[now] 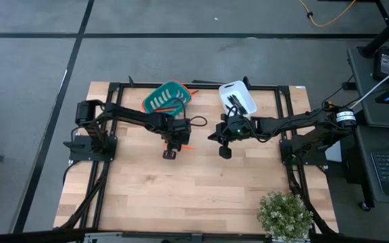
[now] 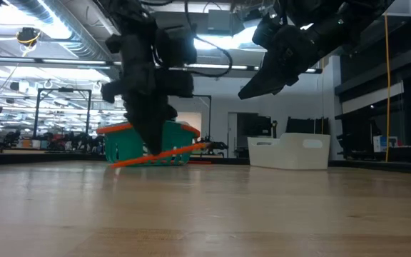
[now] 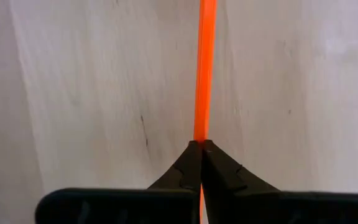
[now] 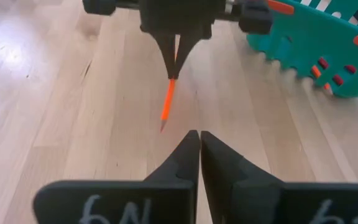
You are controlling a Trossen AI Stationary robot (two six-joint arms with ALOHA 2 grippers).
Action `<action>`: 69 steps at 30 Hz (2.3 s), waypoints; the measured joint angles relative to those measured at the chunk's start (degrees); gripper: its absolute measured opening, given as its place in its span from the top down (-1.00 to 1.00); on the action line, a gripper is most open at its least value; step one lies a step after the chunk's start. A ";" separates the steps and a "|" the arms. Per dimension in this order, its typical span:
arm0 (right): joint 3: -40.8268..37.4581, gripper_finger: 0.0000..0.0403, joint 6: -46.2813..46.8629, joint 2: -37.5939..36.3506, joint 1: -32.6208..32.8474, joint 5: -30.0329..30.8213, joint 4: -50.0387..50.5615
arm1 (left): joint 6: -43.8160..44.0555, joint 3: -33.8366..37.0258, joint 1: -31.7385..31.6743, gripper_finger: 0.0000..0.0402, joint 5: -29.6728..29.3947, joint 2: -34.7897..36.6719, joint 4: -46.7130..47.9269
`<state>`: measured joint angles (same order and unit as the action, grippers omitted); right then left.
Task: Sort pens & pencils
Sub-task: Put the orange pencil into the blue bin
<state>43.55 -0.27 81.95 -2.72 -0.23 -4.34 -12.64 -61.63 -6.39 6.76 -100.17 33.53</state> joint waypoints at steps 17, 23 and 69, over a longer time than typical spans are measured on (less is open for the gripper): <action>0.00 0.91 0.11 0.00 0.70 0.00 0.20 | 0.46 -0.20 -0.02 1.00 -2.70 8.45 3.47; 0.00 0.91 0.17 0.00 0.70 0.00 0.20 | 1.82 -0.21 0.14 0.94 -9.55 6.43 0.40; 0.02 0.91 0.18 0.09 0.72 0.15 -0.20 | -3.60 -0.26 -4.53 1.00 -51.28 -10.24 -17.60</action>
<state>43.57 -0.09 82.04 -2.00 -0.08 -4.54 -16.25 -61.89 -10.92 -44.52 -110.41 15.93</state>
